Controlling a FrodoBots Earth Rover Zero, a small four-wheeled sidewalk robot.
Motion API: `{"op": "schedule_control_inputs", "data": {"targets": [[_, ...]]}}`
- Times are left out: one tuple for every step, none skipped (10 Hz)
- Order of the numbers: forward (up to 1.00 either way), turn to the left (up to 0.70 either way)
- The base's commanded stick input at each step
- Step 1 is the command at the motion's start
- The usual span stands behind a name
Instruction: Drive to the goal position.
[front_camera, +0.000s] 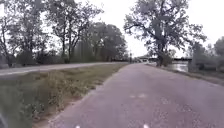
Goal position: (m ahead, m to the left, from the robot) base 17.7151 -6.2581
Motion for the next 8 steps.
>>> {"op": "schedule_control_inputs", "data": {"targets": [[1.00, 0.00], [1.00, 0.00], [1.00, 0.00], [1.00, 0.00], [1.00, 0.00], [1.00, 0.00], [1.00, 0.00], [1.00, 0.00]]}}
